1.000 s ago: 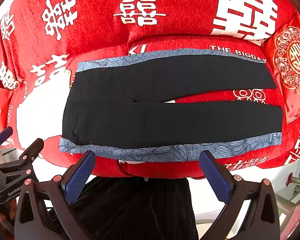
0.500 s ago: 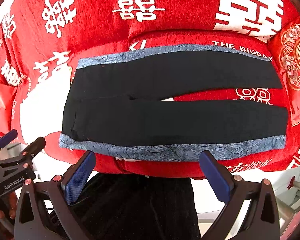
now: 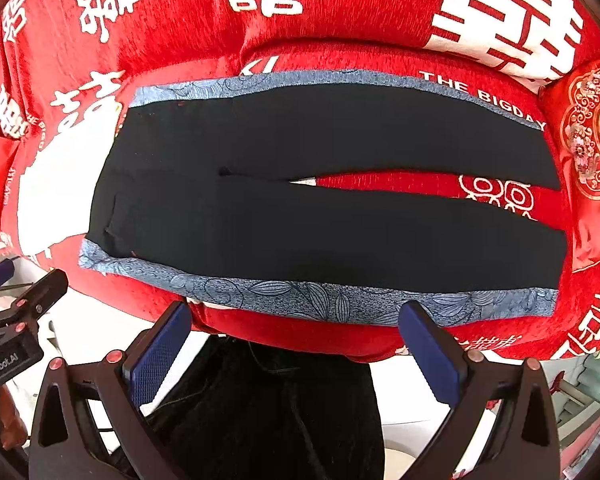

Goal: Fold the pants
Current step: 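Grasp the patterned waistband corners with the left and right grippers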

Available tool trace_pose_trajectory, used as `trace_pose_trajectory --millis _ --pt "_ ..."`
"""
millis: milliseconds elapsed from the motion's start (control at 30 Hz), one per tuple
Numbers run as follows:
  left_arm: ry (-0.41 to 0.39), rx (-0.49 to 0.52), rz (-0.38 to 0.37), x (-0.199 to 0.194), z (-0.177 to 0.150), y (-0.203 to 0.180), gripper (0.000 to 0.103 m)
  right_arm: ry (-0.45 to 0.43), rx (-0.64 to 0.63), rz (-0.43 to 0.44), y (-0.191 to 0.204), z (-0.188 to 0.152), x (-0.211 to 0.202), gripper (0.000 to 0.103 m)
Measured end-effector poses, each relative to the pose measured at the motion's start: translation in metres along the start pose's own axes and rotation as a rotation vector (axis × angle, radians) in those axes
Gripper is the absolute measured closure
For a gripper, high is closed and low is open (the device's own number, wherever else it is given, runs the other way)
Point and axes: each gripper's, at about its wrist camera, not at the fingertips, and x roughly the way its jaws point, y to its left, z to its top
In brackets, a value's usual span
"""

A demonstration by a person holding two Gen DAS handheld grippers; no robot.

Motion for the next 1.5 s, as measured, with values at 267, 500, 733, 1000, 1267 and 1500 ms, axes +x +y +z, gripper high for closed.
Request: trace_pose_trajectory --millis 267,500,733,1000,1267,1500 --pt "0.022 0.041 -0.042 0.049 0.0 0.013 0.0 -0.012 -0.002 -0.096 0.017 -0.002 0.033 0.0" --pt "0.04 0.027 -0.074 0.091 -0.004 0.03 0.0 -0.011 0.047 -0.061 0.025 -0.008 0.065 0.0" --pt "0.025 -0.196 -0.265 0.14 -0.016 0.097 0.0 -0.017 0.266 0.361 -0.007 -0.035 0.106 0.0" --pt "0.058 -0.405 -0.416 0.198 -0.049 0.149 0.0 -0.008 0.433 0.591 -0.031 -0.079 0.166 0.021" --pt "0.097 -0.404 -0.476 0.218 -0.059 0.132 0.0 -0.015 0.59 0.765 -0.046 -0.098 0.201 0.025" --pt "0.049 -0.434 -0.493 0.222 -0.052 0.125 0.0 -0.075 0.68 0.978 -0.059 -0.095 0.221 0.025"
